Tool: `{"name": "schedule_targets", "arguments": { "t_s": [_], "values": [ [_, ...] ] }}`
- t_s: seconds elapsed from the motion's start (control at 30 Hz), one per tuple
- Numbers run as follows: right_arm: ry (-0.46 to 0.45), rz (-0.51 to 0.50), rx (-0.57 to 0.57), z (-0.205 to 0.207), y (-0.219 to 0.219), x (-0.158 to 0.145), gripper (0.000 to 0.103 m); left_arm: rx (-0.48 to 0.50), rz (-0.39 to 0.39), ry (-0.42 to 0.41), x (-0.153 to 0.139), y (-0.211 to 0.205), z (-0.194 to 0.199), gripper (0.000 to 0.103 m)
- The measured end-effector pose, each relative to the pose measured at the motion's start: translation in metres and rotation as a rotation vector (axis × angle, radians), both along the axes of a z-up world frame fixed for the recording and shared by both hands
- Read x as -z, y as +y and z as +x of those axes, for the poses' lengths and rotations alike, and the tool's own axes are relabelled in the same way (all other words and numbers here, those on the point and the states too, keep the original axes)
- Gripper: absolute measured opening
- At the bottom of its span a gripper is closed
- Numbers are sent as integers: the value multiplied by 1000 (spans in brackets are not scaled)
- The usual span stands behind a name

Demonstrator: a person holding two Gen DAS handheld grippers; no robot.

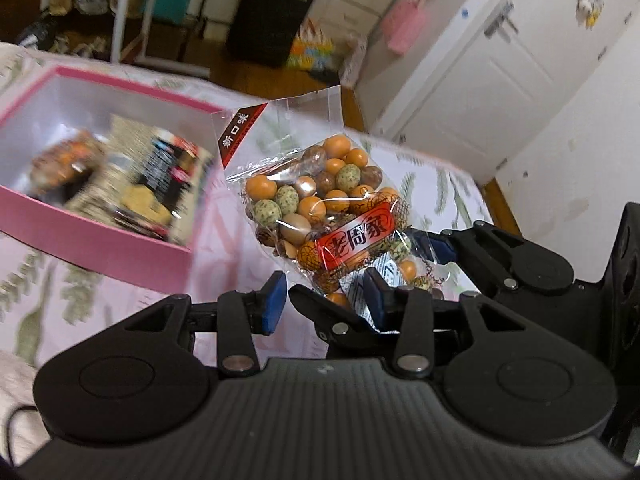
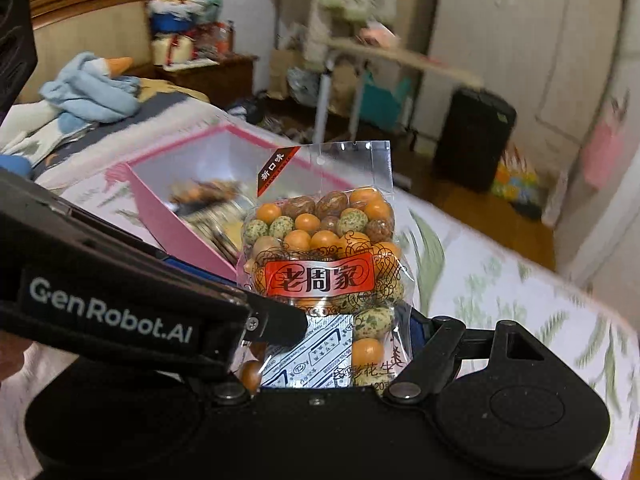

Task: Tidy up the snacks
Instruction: 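Carry the nut bag over the pink box and release it inside with both tools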

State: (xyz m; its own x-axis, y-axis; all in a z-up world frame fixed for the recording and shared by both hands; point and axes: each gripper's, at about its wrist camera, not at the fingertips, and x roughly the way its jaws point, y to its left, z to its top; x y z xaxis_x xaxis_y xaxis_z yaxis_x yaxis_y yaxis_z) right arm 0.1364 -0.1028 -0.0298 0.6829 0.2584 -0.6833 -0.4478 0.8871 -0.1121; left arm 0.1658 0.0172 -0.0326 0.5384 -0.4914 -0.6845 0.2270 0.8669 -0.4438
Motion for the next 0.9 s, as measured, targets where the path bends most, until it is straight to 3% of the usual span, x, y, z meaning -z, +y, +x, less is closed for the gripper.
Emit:
{"name": "schedule_targets", "arguments": {
  "t_s": [0.2,0.4,0.63,0.9],
  "values": [
    [-22,16,-77,33,47,-14,82,-93,-27,-39,-13,54,15,41],
    [50,77,-137,91,94,-11,83,-180,-74,-28,-1,114,58,43],
    [168,104,-172,147,139,25,83,-284,-91,66,31,171,111,43],
    [295,142,-144,189,166,67,83,-374,-82,170,74,202,152,44]
  ]
}}
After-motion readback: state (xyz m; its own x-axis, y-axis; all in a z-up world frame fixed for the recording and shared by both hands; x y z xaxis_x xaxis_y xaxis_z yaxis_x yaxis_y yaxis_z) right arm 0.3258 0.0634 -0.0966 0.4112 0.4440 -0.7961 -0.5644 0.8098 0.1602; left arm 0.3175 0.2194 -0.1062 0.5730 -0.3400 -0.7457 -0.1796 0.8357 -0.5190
